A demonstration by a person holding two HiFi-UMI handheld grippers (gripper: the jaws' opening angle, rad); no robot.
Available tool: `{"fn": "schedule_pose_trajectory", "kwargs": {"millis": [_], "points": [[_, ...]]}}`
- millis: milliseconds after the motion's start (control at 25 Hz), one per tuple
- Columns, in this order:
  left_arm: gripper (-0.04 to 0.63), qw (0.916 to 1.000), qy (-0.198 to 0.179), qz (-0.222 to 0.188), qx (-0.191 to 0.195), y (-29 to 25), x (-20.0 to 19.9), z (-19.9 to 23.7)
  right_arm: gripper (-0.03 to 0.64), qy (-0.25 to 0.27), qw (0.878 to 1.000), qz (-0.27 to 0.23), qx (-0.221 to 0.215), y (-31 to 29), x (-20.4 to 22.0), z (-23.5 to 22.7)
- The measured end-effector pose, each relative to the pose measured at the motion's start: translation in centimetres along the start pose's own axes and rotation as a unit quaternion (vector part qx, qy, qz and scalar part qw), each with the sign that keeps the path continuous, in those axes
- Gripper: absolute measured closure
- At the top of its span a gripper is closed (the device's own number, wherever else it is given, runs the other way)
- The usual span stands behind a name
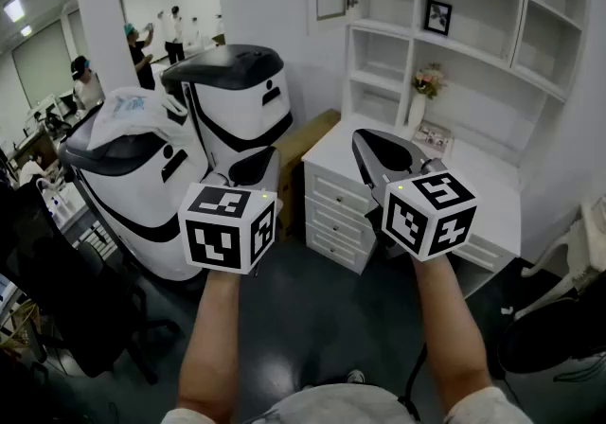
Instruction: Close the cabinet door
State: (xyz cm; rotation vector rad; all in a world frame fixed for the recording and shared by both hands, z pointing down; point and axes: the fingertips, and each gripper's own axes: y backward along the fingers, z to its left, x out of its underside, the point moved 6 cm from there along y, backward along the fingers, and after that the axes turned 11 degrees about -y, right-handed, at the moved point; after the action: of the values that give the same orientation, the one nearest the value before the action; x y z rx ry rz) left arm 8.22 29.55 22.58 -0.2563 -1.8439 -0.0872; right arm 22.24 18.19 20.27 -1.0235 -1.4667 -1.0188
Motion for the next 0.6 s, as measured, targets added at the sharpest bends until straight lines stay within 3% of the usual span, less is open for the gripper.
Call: {"fn": "schedule_pose_trajectory", "kwargs": {"millis": [320, 600], "points": [[0.598, 1.0, 0.0, 0.001, 0.005, -0.5, 0.7, 1.3, 0.609, -0.007, 1.0, -0.008, 0.004, -1.7, 0.2, 0.6], [0.598, 1.0, 0.001, -0.001, -0.001, -1.5, 1.1, 2.7, 0.559, -0.006, 1.0, -0.013, -0.001, -3.5, 0.2, 0.3]]}}
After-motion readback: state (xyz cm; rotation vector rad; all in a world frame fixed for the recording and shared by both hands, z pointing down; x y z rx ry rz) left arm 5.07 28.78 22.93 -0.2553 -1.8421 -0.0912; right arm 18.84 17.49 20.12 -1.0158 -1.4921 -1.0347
